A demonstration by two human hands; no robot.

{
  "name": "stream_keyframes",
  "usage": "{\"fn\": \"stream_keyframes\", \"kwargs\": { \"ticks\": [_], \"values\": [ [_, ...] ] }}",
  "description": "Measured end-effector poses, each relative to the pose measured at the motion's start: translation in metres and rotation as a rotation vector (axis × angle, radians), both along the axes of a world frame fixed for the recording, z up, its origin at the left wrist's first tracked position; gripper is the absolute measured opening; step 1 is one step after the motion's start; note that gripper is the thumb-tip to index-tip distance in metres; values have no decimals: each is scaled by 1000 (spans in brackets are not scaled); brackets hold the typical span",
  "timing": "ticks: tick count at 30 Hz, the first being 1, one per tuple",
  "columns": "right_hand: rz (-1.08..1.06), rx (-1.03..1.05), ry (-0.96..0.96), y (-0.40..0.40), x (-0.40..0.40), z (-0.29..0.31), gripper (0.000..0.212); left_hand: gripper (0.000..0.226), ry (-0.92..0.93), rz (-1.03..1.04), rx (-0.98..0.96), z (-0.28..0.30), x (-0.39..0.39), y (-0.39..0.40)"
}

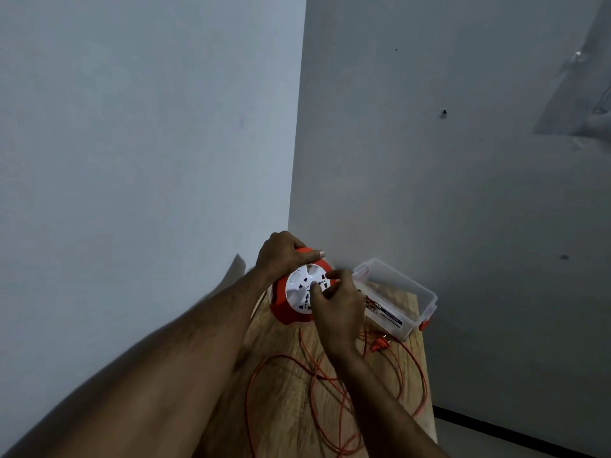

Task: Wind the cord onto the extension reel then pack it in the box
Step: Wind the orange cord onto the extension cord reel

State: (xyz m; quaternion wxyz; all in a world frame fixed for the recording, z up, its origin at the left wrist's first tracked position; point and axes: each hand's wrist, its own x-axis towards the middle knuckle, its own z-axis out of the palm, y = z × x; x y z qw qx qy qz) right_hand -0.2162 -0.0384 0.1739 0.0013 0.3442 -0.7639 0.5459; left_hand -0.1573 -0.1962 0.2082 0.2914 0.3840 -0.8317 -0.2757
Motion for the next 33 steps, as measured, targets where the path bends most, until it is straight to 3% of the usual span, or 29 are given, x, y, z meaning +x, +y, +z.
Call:
{"fn": "stream_keyframes", "kwargs": {
  "ticks": [2,5,10,14,19,22,24,27,29,33],
  "values": [
    [44,135,429,6,-2,-4,40,52,-2,-5,11,0,-1,1],
    [103,271,612,2,2,-8,62,49,4,-14,29,-3,-7,4],
    [150,336,511,-8,-7,-12,70,51,-8,-25,42,-3,-14,11],
    [154,263,414,-14,-8,-7,54,41,2,-45,31,0,-12,12],
    [153,135,324,-18,-10,-6,41,48,30,-31,20,-1,-8,10],
    [96,30,90,-17,-5,-8,49,50,29,-32,-10,1,-8,10],
    [-22,-29,-225,-22,0,-9,57,50,15,-13,-45,0,-11,12],
    [-95,-140,-1124,-39,1,-4,76,58,-15,28,-144,-3,-18,16],
    [7,-308,-1541,-45,1,1,87,59,-31,23,-192,-6,-22,19],
    [-83,-383,-1653,-43,-5,19,93,59,-6,29,-155,-5,-17,14]
  ]
}}
